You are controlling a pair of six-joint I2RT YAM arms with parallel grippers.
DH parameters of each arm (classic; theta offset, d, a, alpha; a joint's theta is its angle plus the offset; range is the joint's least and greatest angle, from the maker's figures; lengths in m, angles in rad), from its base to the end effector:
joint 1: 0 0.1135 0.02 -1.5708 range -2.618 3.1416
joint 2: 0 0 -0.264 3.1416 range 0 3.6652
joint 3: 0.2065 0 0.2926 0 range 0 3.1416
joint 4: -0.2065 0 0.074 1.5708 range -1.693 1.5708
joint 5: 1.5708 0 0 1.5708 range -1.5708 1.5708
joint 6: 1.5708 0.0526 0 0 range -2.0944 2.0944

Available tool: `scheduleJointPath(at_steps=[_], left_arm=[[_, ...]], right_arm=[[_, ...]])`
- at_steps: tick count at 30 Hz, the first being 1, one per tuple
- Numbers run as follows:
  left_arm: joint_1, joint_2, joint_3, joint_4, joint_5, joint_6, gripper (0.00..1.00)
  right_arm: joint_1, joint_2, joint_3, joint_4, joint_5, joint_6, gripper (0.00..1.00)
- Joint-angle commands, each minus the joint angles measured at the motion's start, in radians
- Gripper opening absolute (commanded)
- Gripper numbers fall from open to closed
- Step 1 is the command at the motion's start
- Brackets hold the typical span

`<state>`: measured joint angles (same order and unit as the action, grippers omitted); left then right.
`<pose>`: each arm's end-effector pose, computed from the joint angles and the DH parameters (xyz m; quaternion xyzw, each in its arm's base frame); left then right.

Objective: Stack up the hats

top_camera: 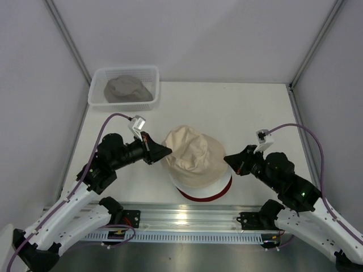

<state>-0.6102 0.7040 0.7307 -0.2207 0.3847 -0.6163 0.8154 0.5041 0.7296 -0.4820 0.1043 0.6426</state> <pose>0.1722 -0.1445 0.3283 0.1191 0.7584 -0.4796 0.4250 0.1252 0.1249 0.3315 -0.0365 0.7905 0.3756 0.4825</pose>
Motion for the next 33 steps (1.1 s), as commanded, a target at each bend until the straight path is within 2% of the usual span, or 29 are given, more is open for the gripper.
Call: scheduleJointPath(at_steps=[1,4,6,9,12,13,15,18,20,22,24,25,27,33], left_arm=[[-0.045,0.009,-0.017,0.003,-0.113,0.073,0.01],[-0.080,0.031,-0.027,0.003,-0.170,0.093,0.01],[-0.094,0.043,-0.031,0.000,-0.185,0.107,0.02],[-0.114,0.040,-0.043,0.001,-0.210,0.115,0.06],[-0.117,-0.018,-0.089,0.004,-0.250,0.099,0.13],[-0.117,-0.034,-0.106,-0.002,-0.269,0.093,0.21],[-0.117,-0.044,-0.100,-0.063,-0.377,0.044,0.29],[-0.115,-0.038,-0.097,-0.115,-0.591,-0.076,0.62],[-0.112,-0.035,-0.111,-0.129,-0.689,-0.138,0.74],[-0.108,-0.035,-0.112,-0.140,-0.728,-0.222,0.86],[-0.108,-0.040,-0.128,-0.117,-0.748,-0.282,0.86],[-0.108,-0.044,-0.134,-0.089,-0.738,-0.295,0.83],[-0.108,-0.057,-0.169,0.014,-0.669,-0.312,0.77],[-0.109,-0.025,-0.244,0.158,-0.542,-0.430,0.63]], right_arm=[[0.005,-0.021,-0.027,-0.073,0.156,0.031,0.00],[0.005,-0.039,-0.047,-0.122,0.277,0.055,0.00],[0.005,-0.047,-0.065,-0.130,0.299,0.069,0.00],[0.005,-0.055,-0.105,-0.113,0.298,0.078,0.00],[0.005,-0.061,-0.157,-0.061,0.253,0.054,0.00],[0.005,-0.064,-0.176,-0.025,0.238,0.040,0.00],[0.005,-0.076,-0.228,0.008,0.233,0.010,0.00],[0.004,-0.087,-0.266,0.068,0.224,-0.020,0.00],[0.005,-0.101,-0.285,0.094,0.236,-0.018,0.00],[0.005,-0.122,-0.315,0.106,0.251,-0.014,0.00],[0.005,-0.142,-0.338,0.128,0.276,-0.009,0.00],[0.005,-0.165,-0.352,0.135,0.285,-0.006,0.00],[0.005,-0.188,-0.360,0.160,0.307,-0.011,0.00],[0.005,-0.211,-0.417,0.293,0.357,-0.057,0.00]])
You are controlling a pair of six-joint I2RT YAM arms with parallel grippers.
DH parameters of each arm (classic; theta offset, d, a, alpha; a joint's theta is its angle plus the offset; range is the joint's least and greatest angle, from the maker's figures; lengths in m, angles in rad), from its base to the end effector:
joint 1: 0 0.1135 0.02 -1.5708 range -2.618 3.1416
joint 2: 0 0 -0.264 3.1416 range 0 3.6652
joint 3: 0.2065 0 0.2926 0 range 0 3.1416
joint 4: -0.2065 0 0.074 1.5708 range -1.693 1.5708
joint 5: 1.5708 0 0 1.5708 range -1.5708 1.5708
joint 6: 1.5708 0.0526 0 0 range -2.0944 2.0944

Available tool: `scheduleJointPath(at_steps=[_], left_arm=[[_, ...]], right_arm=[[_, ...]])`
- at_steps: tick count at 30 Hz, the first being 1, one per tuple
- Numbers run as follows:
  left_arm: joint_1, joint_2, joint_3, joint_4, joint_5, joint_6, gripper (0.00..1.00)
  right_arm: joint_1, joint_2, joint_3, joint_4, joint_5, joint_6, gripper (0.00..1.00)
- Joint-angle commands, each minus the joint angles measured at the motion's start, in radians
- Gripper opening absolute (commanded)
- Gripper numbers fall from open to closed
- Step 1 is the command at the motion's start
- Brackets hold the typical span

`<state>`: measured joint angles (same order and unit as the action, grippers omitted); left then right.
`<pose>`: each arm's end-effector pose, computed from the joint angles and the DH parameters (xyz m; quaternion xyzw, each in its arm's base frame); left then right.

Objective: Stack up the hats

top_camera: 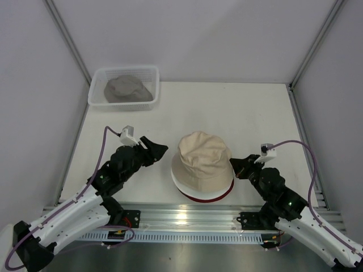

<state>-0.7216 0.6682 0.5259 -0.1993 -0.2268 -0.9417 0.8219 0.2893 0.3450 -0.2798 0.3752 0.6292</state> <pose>0.1751 -0.1383 0.2539 -0.1540 0.7997 -0.3611 0.4543 0.1295 0.1110 0.2373 0.0419 0.7756 0.2975 0.5551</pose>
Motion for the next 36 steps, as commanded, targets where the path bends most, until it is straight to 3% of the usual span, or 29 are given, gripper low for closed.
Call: scheduleJointPath(at_steps=[1,4,8,14,19,30,36], left_arm=[[0.001,0.010,-0.068,0.193,0.081,-0.150,0.61],[-0.012,-0.007,-0.118,0.290,0.110,-0.190,0.55],[-0.025,-0.007,-0.107,0.267,0.124,-0.180,0.50],[-0.025,0.086,-0.136,0.424,0.221,-0.163,0.51],[-0.025,0.093,-0.127,0.422,0.231,-0.071,0.58],[-0.006,-0.009,-0.106,0.340,0.054,0.152,0.58],[0.168,0.076,-0.092,0.400,0.170,0.181,0.54]], right_arm=[[0.000,0.011,-0.040,0.115,0.090,-0.051,0.00],[-0.001,0.043,-0.077,0.192,0.088,-0.062,0.00],[0.000,0.065,-0.093,0.269,0.093,-0.109,0.00],[-0.001,0.120,-0.101,0.447,0.116,-0.152,0.00],[-0.001,0.335,-0.089,0.628,0.099,-0.194,0.00],[-0.003,0.799,0.083,0.962,0.073,-0.259,0.00],[-0.085,1.120,0.345,1.021,-0.063,-0.277,0.00]])
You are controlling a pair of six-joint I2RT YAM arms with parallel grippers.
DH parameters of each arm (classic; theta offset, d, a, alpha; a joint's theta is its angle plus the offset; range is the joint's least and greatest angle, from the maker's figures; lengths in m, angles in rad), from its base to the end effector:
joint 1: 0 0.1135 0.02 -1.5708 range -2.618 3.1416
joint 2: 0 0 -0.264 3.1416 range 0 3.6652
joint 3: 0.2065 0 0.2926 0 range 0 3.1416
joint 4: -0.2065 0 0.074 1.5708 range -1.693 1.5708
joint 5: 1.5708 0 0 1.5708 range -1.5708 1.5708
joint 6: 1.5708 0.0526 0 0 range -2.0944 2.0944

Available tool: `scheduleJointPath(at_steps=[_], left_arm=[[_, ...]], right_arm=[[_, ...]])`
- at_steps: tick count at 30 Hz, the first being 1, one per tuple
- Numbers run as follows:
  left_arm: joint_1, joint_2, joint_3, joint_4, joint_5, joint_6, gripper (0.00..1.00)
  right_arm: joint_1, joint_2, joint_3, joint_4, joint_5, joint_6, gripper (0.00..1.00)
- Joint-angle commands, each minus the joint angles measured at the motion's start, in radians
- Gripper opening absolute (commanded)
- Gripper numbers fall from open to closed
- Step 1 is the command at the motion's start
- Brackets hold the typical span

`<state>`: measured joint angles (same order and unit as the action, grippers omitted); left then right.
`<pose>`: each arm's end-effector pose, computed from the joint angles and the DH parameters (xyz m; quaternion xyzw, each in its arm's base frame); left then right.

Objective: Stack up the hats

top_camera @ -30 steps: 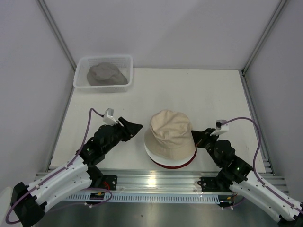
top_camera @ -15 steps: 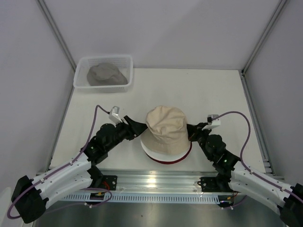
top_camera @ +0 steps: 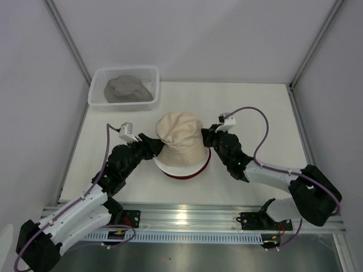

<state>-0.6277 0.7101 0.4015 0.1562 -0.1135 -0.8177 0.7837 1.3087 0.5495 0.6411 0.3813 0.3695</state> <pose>0.1943 -0.1336 0.2366 -0.1086 0.7507 -0.3978 0.5161 0.2423 0.2139 0.2004 -0.0278 0.7443 0.2368 0.6239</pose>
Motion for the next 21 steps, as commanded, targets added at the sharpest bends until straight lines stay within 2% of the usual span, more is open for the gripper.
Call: scheduleJointPath(at_steps=[1,4,7,8,11,12,15,18,19,20,21], left_arm=[[0.097,0.041,0.034,0.049,0.087,0.058,0.53],[0.144,0.034,0.037,0.056,0.089,0.090,0.52],[0.146,-0.006,0.043,0.034,0.071,0.143,0.53],[0.146,-0.021,0.043,0.028,0.060,0.153,0.53],[0.146,-0.079,0.050,-0.029,0.028,0.190,0.53],[0.148,-0.095,0.057,-0.047,0.015,0.204,0.53],[0.148,-0.123,0.078,-0.122,-0.070,0.212,0.55],[0.148,-0.091,0.099,-0.199,-0.162,0.168,0.55],[0.149,-0.077,0.102,-0.205,-0.167,0.158,0.55],[0.149,-0.051,0.103,-0.208,-0.167,0.146,0.55],[0.149,-0.038,0.103,-0.199,-0.161,0.128,0.55]], right_arm=[[-0.066,0.127,0.174,0.085,-0.125,-0.006,0.00],[-0.129,0.165,0.250,0.023,-0.186,0.023,0.02],[-0.210,0.129,0.283,-0.078,-0.275,0.064,0.34],[-0.236,0.112,0.291,-0.149,-0.303,0.080,0.61],[-0.326,0.022,0.332,-0.315,-0.360,0.172,0.88],[-0.345,-0.009,0.337,-0.418,-0.369,0.199,0.90],[-0.374,-0.130,0.307,-0.515,-0.416,0.359,0.96],[-0.353,-0.236,0.169,-0.436,-0.492,0.593,0.99],[-0.341,-0.258,0.126,-0.331,-0.508,0.652,0.99],[-0.301,-0.291,0.091,-0.290,-0.504,0.749,1.00],[-0.276,-0.301,0.039,-0.253,-0.495,0.781,0.99]])
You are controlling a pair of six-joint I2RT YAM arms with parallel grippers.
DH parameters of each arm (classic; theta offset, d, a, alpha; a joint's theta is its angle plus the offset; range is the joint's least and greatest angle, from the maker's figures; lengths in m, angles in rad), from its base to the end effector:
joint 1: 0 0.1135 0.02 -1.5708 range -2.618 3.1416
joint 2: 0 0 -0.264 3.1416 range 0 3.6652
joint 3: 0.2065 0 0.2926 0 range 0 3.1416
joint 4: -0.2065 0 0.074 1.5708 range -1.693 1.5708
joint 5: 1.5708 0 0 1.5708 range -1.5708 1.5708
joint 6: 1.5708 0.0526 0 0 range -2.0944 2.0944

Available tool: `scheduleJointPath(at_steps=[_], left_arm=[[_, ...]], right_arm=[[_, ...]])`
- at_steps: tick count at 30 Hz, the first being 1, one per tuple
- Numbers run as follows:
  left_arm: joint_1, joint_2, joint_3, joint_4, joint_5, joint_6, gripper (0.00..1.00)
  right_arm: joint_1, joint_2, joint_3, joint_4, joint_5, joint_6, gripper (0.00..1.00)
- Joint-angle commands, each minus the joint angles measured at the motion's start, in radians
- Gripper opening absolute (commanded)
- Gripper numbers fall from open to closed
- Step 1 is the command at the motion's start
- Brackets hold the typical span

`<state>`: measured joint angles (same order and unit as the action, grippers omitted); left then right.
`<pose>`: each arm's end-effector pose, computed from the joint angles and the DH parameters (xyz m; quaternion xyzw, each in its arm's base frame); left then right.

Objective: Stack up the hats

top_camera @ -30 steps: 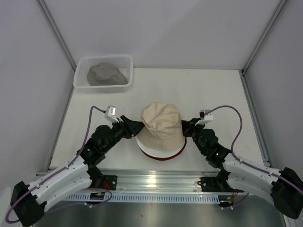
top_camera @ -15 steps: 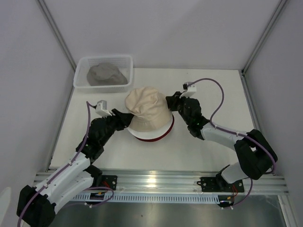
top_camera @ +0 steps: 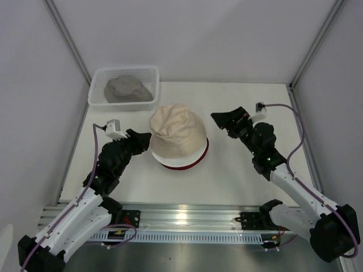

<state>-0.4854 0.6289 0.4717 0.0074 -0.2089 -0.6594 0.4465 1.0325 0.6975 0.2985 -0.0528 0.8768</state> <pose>0.2022 -0.0943 0.2645 -0.1332 0.7451 -0.2849 0.5881 0.2705 0.1326 0.2981 0.1357 0.7070 0.4413 0.5358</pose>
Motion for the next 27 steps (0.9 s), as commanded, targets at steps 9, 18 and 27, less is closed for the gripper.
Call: scheduleJointPath(at_steps=[9,18,27], left_arm=[[0.010,0.019,-0.038,0.034,-0.033,-0.042,0.55],[0.022,-0.032,-0.039,0.020,-0.050,-0.020,0.54],[0.027,-0.051,0.027,0.025,-0.072,0.040,0.54]], right_arm=[[0.261,-0.029,-0.125,0.068,0.112,0.393,0.95],[0.301,0.070,-0.112,0.119,0.165,0.375,0.41],[0.305,-0.015,-0.286,0.060,0.212,0.260,0.00]])
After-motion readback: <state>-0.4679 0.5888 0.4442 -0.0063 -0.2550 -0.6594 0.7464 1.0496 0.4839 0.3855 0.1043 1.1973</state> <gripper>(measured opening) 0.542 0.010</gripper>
